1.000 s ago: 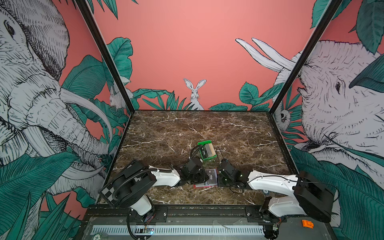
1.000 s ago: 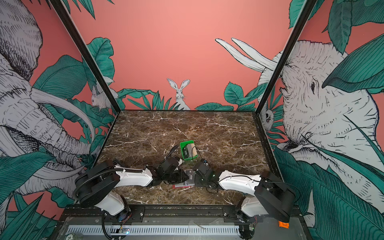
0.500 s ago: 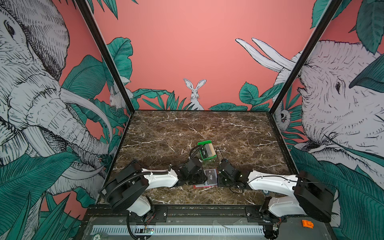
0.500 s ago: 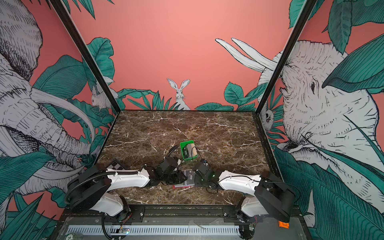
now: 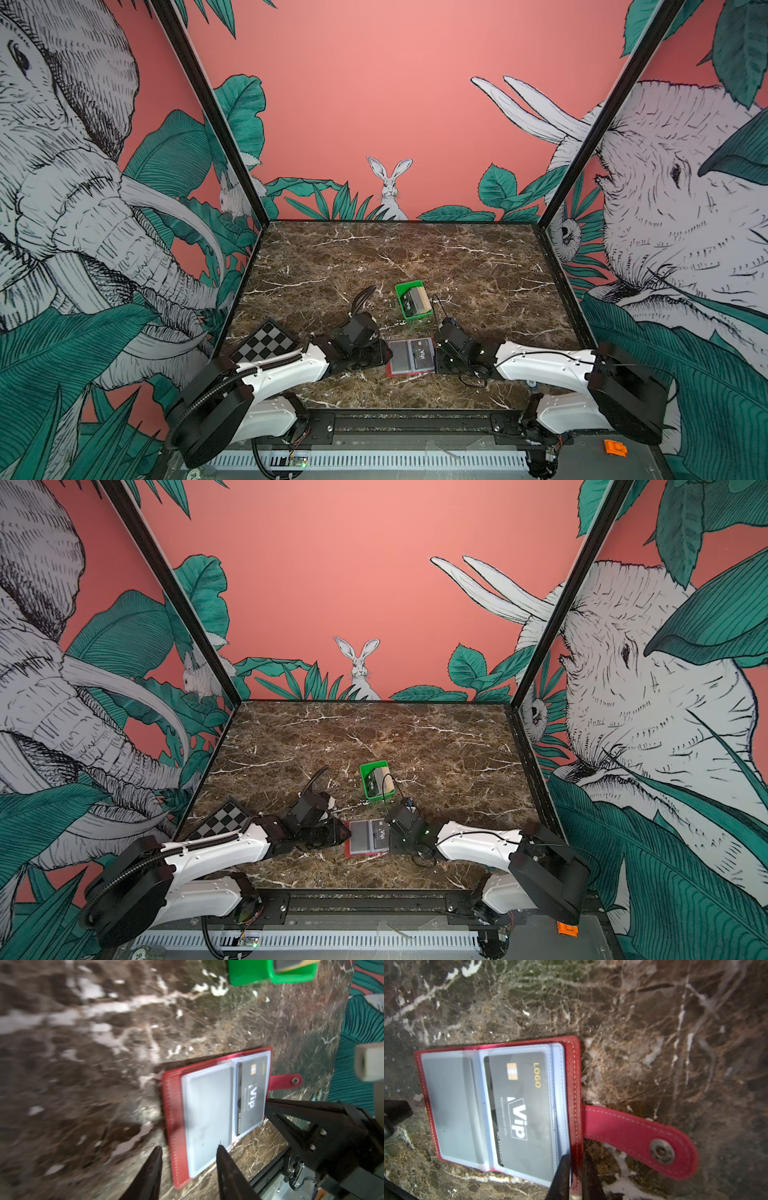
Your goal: Put the credit cards into the card holder
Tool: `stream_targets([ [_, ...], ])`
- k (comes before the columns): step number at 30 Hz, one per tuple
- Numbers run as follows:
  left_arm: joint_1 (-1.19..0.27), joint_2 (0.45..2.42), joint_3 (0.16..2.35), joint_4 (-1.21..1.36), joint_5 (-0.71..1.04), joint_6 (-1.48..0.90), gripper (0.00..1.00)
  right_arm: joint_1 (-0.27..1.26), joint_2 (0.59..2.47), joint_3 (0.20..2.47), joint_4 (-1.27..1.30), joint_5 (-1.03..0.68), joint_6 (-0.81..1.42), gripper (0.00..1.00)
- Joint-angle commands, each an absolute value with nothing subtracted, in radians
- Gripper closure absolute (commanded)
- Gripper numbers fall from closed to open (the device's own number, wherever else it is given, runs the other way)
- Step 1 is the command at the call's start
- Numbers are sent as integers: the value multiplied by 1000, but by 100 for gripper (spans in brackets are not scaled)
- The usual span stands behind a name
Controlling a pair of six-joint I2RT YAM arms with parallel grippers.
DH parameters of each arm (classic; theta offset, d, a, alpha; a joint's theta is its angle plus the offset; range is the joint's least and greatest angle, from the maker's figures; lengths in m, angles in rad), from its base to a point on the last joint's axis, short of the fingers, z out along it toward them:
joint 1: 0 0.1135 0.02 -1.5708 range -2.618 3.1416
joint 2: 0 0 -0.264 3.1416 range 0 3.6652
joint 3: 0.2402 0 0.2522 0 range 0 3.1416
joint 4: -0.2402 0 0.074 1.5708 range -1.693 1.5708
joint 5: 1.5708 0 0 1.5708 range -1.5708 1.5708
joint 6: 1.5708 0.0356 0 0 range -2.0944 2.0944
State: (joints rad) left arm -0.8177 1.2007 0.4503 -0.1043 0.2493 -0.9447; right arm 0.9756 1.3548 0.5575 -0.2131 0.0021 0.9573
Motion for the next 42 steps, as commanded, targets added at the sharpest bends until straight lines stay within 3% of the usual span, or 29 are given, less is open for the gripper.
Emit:
stream_targets([
  [1, -796, 1176, 436, -157, 312, -875, 52, 991, 1406, 551, -232, -6, 958, 88],
  [16, -793, 1305, 424, 11, 417, -900, 52, 1001, 1413, 562, -245, 1, 959, 88],
  [29, -807, 1256, 483, 96, 491, -944, 54, 1001, 1427, 580, -247, 3, 952, 89],
  [37, -880, 1318, 555, 168, 483, -949, 46, 1002, 1414, 584, -252, 3, 958, 89],
  [42, -921, 1410, 576, 282, 479, -982, 46, 1002, 1380, 572, -237, 6, 971, 89],
])
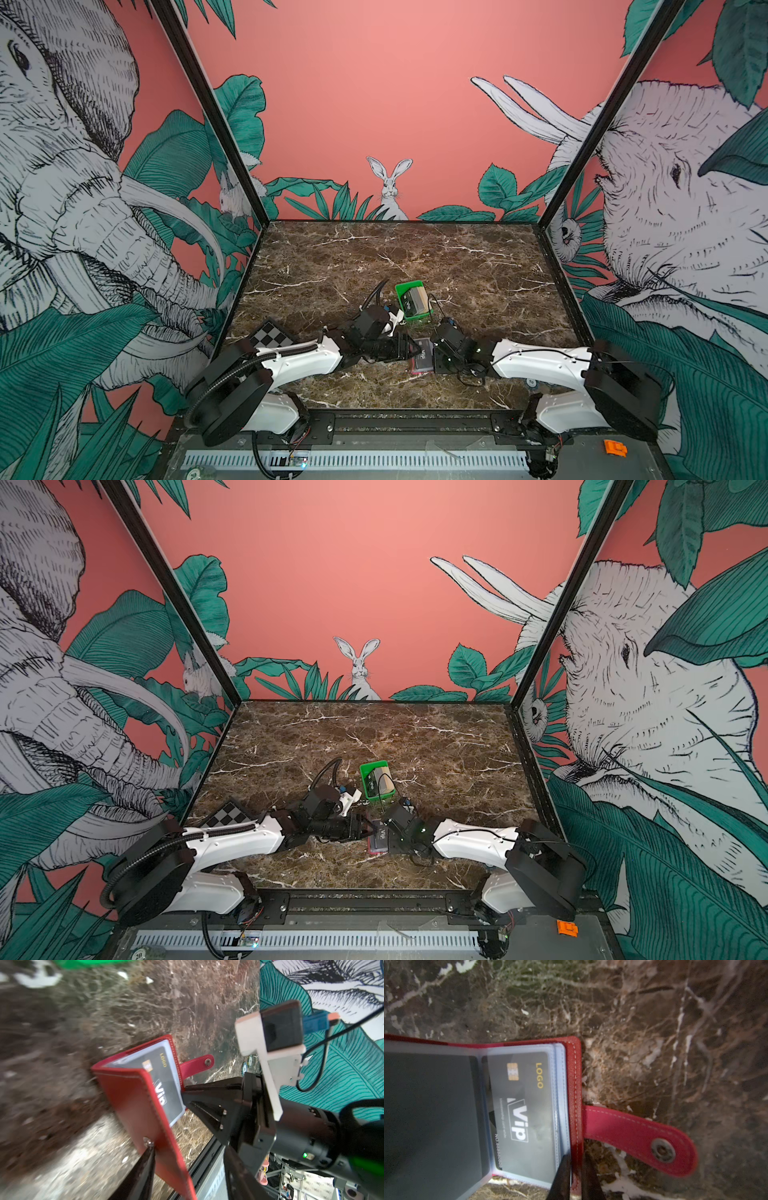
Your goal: Put the credit cards into the card holder
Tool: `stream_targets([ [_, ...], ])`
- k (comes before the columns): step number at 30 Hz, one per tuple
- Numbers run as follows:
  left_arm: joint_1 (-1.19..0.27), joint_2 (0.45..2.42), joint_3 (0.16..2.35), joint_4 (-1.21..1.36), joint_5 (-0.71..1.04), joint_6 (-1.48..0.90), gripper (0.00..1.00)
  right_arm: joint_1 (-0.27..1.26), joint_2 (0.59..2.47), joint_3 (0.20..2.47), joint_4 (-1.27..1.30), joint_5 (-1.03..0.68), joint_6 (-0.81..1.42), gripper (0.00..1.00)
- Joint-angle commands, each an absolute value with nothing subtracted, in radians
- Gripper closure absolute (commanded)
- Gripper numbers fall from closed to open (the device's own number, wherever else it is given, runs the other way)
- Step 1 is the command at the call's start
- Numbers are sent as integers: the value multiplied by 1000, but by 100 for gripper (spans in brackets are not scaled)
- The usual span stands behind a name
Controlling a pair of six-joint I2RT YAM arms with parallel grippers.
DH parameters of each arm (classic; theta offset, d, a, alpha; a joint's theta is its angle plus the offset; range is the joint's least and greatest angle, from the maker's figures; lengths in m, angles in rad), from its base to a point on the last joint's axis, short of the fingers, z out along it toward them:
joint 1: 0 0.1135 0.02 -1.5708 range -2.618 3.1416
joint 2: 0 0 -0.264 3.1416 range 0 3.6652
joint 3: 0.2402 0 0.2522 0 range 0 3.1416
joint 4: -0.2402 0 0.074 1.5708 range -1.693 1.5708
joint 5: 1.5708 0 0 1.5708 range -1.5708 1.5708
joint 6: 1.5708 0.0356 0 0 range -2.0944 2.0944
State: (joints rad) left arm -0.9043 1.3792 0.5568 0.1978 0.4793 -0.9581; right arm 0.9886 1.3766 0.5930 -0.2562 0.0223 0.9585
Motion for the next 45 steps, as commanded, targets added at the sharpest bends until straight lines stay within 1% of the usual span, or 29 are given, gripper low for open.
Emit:
stream_targets([
  [1, -928, 1431, 581, 299, 476, -986, 46, 1001, 1369, 565, -230, 8, 977, 89],
  [9, -964, 1529, 616, 344, 453, -981, 48, 985, 1288, 524, -202, 0, 1006, 90],
  [14, -987, 1561, 625, 295, 413, -966, 58, 956, 1232, 526, -247, 7, 999, 90],
  [21, -1009, 1592, 629, 261, 375, -959, 71, 921, 1157, 544, -297, -3, 970, 86],
  [25, -1017, 1605, 631, 267, 376, -963, 76, 915, 1174, 550, -262, -36, 970, 81],
  [29, -1024, 1607, 630, 274, 379, -966, 78, 915, 1220, 564, -240, -50, 966, 78],
  [34, -1029, 1615, 626, 309, 388, -980, 78, 915, 1293, 570, -217, -80, 969, 71],
  [38, -1029, 1613, 617, 327, 387, -989, 81, 915, 1322, 563, -217, -82, 979, 68],
  [41, -1029, 1608, 615, 329, 385, -990, 82, 915, 1338, 560, -217, -88, 980, 63],
  [43, -1029, 1603, 619, 329, 385, -989, 83, 916, 1357, 562, -218, -97, 981, 64],
  [45, -1029, 1600, 621, 330, 387, -990, 83, 917, 1367, 548, -199, -106, 991, 68],
])
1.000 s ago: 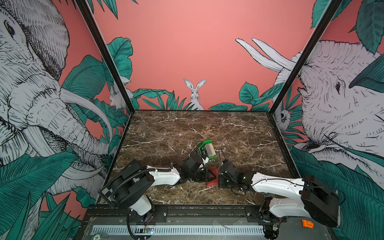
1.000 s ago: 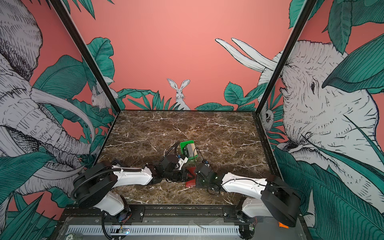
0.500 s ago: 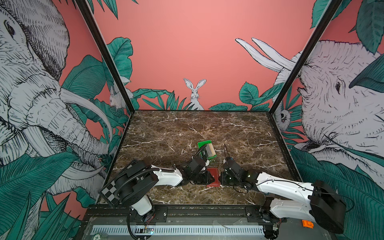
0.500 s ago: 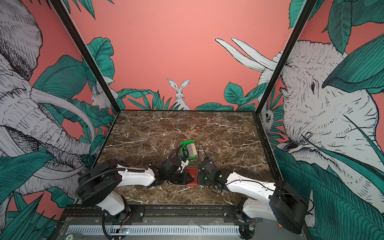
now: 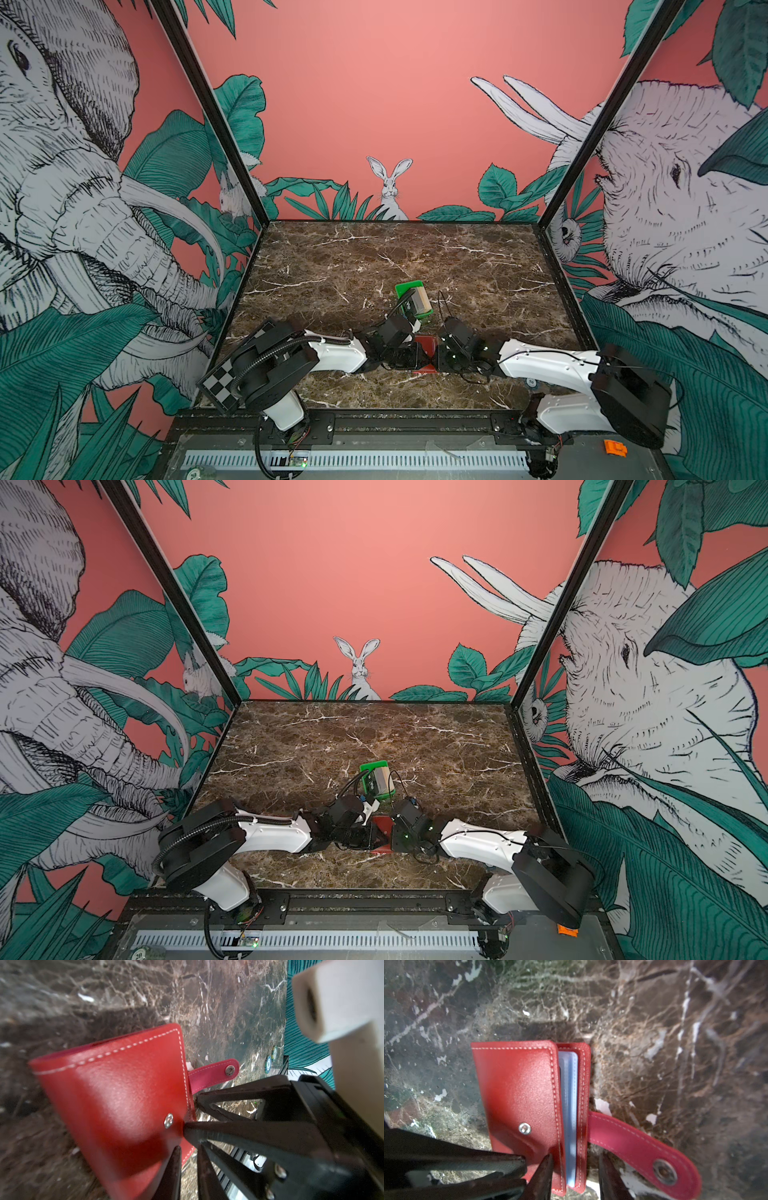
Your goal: Put the credit cards into the card holder
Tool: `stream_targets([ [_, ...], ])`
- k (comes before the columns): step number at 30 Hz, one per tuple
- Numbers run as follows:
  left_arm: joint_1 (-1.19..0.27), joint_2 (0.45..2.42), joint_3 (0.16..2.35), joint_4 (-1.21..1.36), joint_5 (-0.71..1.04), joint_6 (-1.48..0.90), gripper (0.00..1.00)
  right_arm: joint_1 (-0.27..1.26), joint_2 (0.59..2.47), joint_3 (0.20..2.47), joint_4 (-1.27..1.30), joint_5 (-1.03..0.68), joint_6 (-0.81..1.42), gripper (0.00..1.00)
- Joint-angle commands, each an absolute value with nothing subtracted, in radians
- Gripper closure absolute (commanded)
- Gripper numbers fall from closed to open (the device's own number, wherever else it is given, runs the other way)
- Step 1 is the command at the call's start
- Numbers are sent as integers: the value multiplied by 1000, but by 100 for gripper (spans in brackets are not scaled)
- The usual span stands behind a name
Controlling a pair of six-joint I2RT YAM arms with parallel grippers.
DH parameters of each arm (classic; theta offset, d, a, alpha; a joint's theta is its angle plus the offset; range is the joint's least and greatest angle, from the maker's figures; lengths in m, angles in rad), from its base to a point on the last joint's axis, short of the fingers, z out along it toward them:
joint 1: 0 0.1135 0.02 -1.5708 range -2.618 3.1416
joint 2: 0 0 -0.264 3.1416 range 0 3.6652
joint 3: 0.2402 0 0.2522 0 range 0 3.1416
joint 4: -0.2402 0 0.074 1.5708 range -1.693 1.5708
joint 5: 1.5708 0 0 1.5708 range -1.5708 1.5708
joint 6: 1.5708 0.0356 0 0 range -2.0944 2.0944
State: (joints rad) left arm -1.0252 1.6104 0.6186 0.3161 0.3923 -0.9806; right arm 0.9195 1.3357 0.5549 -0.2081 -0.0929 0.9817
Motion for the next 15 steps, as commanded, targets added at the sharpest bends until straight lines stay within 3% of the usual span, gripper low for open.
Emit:
stream_targets([
  [1, -1029, 1596, 621, 328, 388, -992, 83, 916, 1370, 541, -191, -108, 997, 71],
  [5, -1012, 1560, 637, 245, 367, -967, 83, 917, 1368, 522, -185, -107, 1007, 80],
  [15, -904, 1464, 682, -54, 334, -826, 74, 916, 1335, 502, -204, -92, 1007, 85],
])
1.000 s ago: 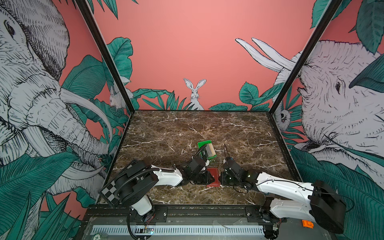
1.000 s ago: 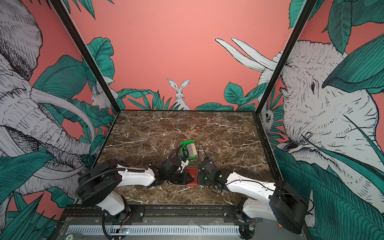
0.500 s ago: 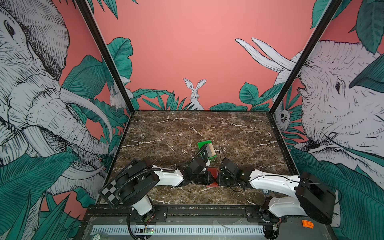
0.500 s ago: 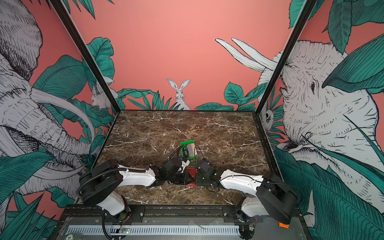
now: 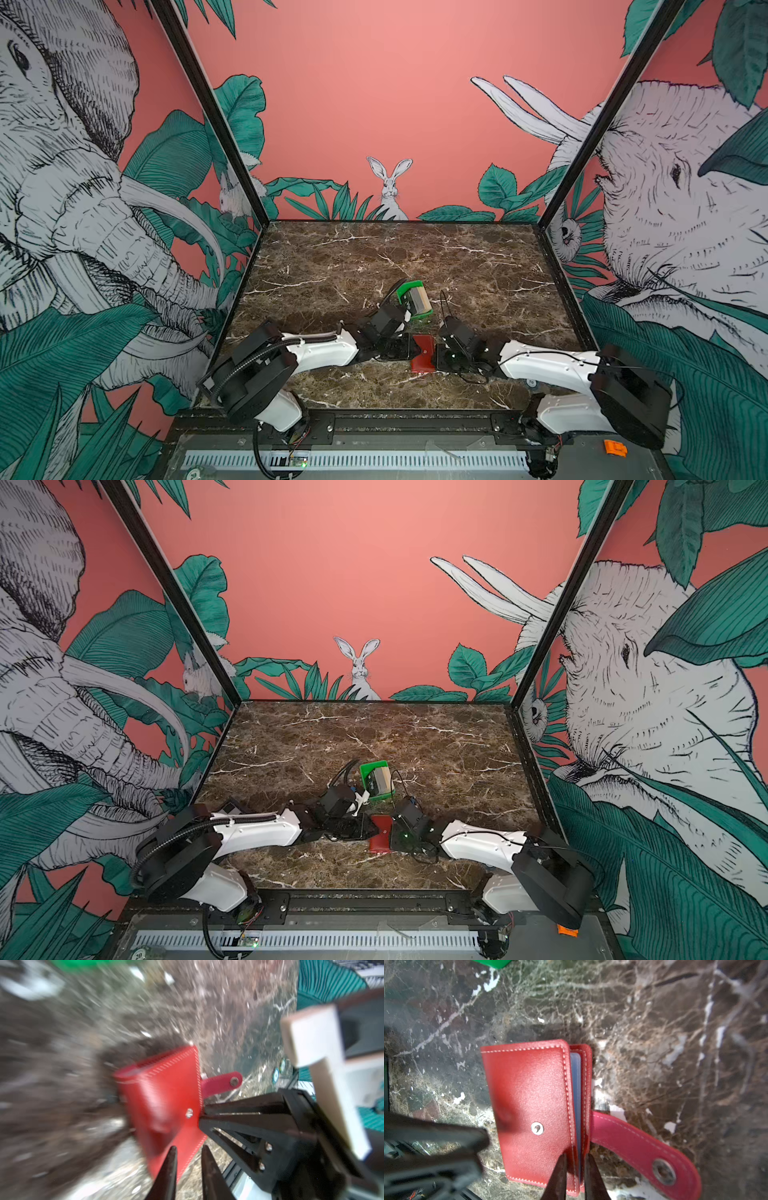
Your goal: Put the credit cards into the card holder
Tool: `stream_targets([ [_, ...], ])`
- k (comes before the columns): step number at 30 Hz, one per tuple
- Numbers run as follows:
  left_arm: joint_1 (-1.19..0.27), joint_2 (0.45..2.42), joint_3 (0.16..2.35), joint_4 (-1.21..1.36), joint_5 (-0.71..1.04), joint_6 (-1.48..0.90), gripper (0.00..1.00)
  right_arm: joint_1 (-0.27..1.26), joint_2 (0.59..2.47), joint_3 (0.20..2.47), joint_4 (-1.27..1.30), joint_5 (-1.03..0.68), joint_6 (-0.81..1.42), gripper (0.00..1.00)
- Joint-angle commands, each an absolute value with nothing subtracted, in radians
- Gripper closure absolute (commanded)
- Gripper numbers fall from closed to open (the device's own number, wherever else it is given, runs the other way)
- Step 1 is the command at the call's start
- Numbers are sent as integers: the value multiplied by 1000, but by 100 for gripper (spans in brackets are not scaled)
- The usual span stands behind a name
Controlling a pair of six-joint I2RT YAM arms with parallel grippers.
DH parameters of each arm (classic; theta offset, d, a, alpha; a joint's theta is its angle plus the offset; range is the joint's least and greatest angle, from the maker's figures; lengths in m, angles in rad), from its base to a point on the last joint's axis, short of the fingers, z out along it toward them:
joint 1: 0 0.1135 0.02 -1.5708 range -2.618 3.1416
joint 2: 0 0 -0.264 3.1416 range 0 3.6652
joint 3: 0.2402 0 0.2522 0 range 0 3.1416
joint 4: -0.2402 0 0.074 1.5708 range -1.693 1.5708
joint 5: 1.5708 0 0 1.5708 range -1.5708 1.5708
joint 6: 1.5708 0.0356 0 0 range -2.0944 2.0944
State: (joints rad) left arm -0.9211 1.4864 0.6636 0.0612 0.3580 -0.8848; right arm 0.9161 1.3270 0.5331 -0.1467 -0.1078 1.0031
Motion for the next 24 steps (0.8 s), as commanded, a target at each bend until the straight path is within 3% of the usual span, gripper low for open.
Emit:
stream_targets([
  [1, -904, 1470, 691, -67, 338, -814, 73, 917, 1339, 503, -205, -93, 1006, 85],
  [13, -907, 1589, 755, -93, 359, -778, 67, 917, 1324, 502, -228, -83, 1005, 90],
  [24, -951, 1663, 767, -70, 354, -794, 72, 916, 1317, 518, -250, -79, 996, 90],
])
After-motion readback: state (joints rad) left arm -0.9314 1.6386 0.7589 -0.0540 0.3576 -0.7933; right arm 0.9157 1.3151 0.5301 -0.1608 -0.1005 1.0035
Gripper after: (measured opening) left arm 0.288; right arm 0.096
